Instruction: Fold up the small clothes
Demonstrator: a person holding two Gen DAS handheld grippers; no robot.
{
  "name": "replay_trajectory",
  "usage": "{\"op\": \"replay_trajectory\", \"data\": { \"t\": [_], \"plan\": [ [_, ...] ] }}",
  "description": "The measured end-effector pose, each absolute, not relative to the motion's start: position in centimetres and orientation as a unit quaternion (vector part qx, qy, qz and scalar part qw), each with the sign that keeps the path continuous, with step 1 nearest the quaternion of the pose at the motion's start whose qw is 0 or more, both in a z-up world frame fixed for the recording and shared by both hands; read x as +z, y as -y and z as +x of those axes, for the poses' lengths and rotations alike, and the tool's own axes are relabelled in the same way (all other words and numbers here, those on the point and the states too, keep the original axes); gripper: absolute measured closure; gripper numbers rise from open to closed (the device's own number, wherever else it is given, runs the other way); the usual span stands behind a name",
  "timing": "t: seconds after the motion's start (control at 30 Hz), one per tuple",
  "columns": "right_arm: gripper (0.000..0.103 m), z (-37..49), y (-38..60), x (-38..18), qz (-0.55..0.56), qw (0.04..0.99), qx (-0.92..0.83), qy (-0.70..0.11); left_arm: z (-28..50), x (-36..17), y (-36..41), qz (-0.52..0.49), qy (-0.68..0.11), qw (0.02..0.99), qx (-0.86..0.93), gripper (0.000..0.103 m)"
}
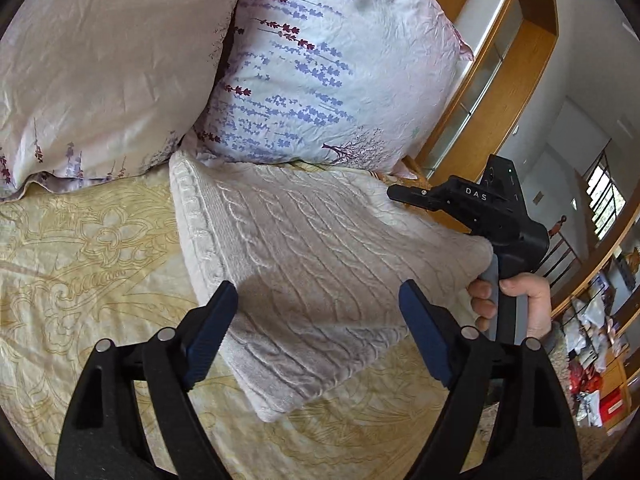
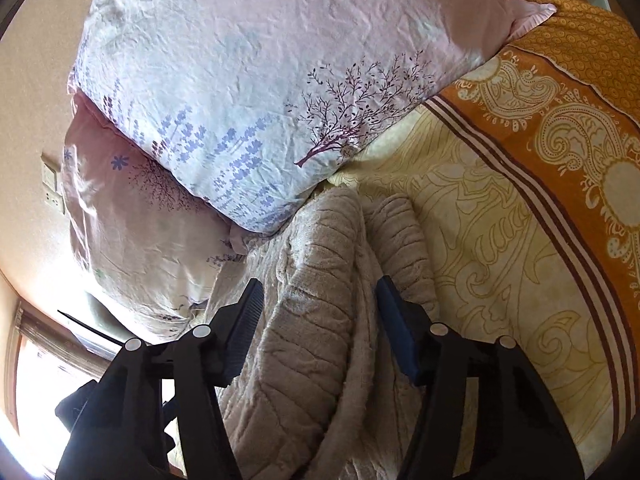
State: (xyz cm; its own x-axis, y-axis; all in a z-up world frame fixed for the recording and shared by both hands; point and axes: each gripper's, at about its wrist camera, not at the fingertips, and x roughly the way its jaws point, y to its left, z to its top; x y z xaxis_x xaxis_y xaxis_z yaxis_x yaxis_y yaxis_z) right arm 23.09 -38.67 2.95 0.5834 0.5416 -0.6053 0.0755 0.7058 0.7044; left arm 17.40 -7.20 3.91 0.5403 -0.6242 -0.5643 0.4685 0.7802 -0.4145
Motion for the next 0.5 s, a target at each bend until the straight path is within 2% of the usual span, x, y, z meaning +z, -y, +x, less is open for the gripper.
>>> {"op": "replay_trajectory", "data": {
  "t": [0.07,0.17,0.27,0.5],
  "plan": [
    [0.046,23.3,38.2,2.9,0.338,0.823,0.140,-0.435,17.3,3.5,7.3,-0.082,-0.368,0.881,-0.287,0.012],
    [0.056,23.5,37.4,2.9,0.308,0.835,0.137,-0.435,17.3,3.2,7.6,-0.053,-0.370,0.892,-0.256,0.011],
    [0.068,23.5,36.7,3.0,0.285,0.846,0.133,-0.431,17.3,3.1,7.7,-0.022,-0.372,0.903,-0.215,0.002],
    [0.082,23.5,35.9,3.6,0.241,0.869,0.113,-0.418,16.7,3.0,8.5,0.064,-0.355,0.924,-0.123,0.002]
  ]
}}
